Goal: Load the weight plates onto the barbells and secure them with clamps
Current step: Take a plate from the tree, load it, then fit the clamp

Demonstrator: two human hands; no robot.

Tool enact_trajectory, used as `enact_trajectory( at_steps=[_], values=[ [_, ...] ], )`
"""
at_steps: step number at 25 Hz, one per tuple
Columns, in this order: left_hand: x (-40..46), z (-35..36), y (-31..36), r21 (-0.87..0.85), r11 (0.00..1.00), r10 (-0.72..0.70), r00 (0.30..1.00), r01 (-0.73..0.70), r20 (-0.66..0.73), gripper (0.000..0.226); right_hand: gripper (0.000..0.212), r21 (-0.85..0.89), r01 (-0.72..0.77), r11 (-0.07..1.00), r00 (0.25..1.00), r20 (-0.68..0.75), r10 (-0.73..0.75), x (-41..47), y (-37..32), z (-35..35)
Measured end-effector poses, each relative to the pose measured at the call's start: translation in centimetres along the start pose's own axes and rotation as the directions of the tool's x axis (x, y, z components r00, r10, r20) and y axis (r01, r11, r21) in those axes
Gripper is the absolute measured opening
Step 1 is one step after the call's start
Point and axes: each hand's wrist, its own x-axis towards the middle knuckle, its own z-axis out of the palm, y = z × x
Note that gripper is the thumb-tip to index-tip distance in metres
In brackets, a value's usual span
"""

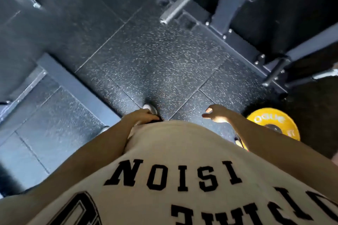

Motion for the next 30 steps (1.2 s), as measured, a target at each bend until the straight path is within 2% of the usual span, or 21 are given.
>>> enact_trajectory(
  at_steps=[4, 9, 18, 23, 27, 30],
  values=[
    [1.7, -6.0, -8.3, -0.146, 0.988, -0.04, 0.999, 0.042, 0.016, 0.053, 0.061, -0.025, 0.046, 0.999, 0.999, 0.007, -0.046, 4.2, -12.7, -1.6],
    [3.4, -15.6, -16.8, -0.292, 0.952, -0.112, 0.992, 0.093, -0.05, 0.06, 0.055, -0.094, 0.144, 0.985, 0.99, 0.009, -0.143, 7.9, -27.5, -3.5],
    [9.1, -30.3, -22.6, -0.381, 0.918, -0.118, 0.993, 0.108, -0.002, 0.062, 0.049, -0.2, 0.135, 0.97, 0.991, 0.049, -0.128, 18.2, -44.1, -8.8],
    [13.2, -43.8, -26.0, -0.353, 0.924, -0.161, 0.987, 0.149, -0.003, 0.066, 0.046, -0.188, 0.17, 0.967, 0.985, 0.07, -0.16, 26.4, -55.6, -13.9],
    [15.0, -57.5, -28.7, -0.447, 0.886, -0.192, 0.975, 0.122, -0.115, 0.069, 0.047, -0.223, 0.233, 0.947, 0.971, 0.115, -0.212, 30.1, -67.2, -20.4],
    [17.1, -65.0, -30.3, -0.554, 0.829, -0.21, 0.961, 0.078, -0.179, 0.064, 0.047, -0.242, 0.274, 0.931, 0.96, 0.131, -0.249, 32.9, -74.0, -24.5]
  ],
)
